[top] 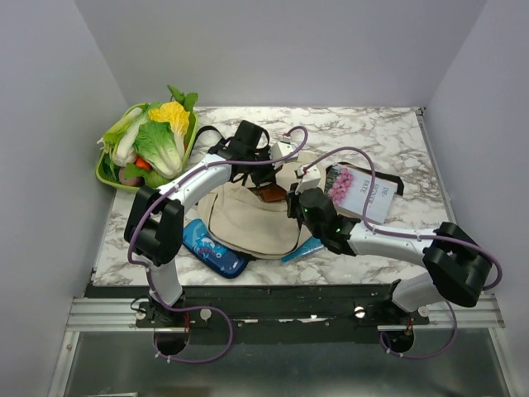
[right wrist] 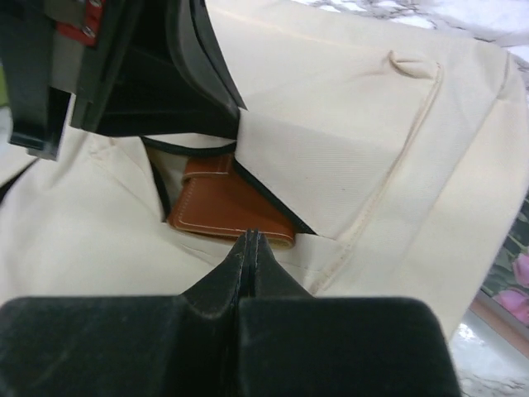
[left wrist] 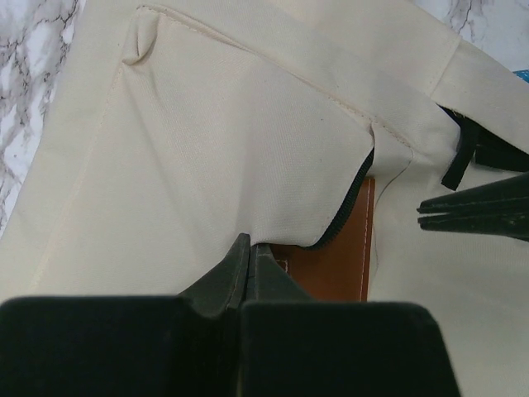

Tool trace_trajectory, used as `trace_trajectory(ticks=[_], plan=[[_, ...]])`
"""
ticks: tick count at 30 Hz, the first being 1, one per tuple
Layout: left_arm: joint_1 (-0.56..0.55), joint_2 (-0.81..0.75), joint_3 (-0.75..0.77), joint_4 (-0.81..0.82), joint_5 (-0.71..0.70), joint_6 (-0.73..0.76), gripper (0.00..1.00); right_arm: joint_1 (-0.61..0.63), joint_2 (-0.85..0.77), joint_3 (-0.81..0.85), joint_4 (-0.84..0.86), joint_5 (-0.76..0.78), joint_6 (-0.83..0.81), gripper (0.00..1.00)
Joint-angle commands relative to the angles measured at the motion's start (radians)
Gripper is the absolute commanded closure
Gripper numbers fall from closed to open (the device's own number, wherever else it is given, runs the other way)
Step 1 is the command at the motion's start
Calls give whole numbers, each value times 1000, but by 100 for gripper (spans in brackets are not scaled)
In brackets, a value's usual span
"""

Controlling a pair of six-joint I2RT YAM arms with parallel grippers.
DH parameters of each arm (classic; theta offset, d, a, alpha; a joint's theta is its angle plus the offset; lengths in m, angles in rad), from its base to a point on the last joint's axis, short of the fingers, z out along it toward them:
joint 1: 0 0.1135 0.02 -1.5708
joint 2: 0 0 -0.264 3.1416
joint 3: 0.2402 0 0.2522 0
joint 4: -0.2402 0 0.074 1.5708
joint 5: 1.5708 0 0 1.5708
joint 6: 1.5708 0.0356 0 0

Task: Pack the student bag
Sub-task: Place the personal item in the student bag.

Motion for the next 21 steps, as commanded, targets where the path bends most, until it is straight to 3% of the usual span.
trace_trajectory(ticks=[1, 12, 21], plan=[[-1, -27, -2, 16, 28, -17, 100, -6, 1, -26, 55, -82, 93, 99], [-1, -31, 5, 10, 30, -17, 100, -70, 134, 43, 58, -202, 153, 99], [-2, -35, 9, -7, 43, -22, 100, -115, 236, 138, 99, -191, 159, 99]])
